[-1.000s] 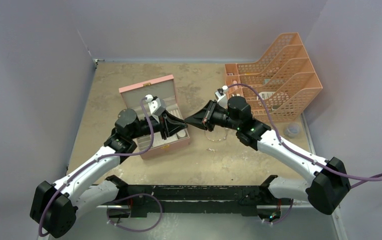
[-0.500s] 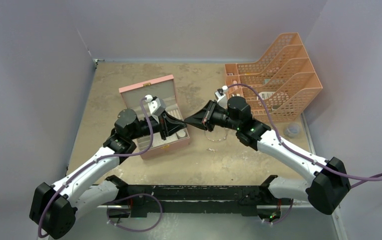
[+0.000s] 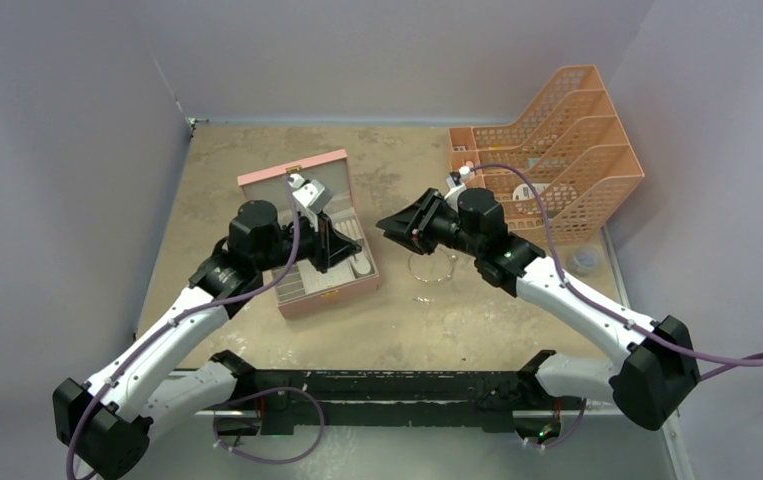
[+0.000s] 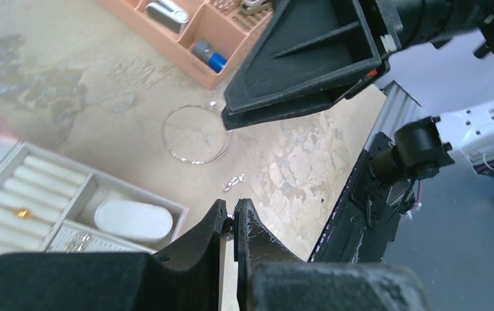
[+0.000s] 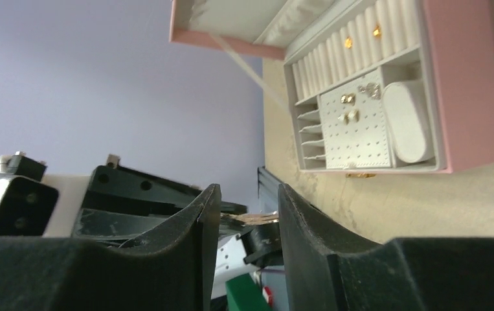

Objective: Organize the mixed jewelry
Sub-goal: Pick up the jewelry from the center of the board, then place the jewelry in the jewelry box.

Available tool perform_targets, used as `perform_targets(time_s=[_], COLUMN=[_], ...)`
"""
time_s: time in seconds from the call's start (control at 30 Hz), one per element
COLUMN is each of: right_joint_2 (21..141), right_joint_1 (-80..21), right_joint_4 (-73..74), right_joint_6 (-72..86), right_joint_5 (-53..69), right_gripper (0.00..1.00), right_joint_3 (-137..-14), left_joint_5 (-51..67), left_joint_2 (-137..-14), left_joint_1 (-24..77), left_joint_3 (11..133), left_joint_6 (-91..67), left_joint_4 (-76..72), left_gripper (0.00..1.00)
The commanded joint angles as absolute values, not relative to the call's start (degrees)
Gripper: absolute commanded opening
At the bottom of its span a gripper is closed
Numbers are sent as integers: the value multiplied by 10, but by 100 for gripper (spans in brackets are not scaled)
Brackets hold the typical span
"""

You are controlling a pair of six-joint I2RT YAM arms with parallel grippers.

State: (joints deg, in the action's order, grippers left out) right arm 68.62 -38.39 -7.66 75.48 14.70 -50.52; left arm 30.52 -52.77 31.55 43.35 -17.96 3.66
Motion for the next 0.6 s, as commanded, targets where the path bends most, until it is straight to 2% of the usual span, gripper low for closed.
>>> perform_targets(time_s=[0.0, 0.33, 0.57], right_joint_2=[670, 645, 644], right_joint_1=[-377, -372, -370], right_joint_4=[-50, -23, -28], right_joint_6=[715, 689, 684], right_joint_5=[96, 53, 48], right_gripper=[41, 40, 40], right_joint_3=[-524, -447, -417], left_joint_5=[213, 59, 10], left_joint_2=[-546, -681, -760], left_joint_1=[317, 317, 317], left_joint_3=[532, 751, 753], left_joint_6=[-215, -256, -292], left_joint_4=[228, 593, 682], left_gripper=[0, 0, 0])
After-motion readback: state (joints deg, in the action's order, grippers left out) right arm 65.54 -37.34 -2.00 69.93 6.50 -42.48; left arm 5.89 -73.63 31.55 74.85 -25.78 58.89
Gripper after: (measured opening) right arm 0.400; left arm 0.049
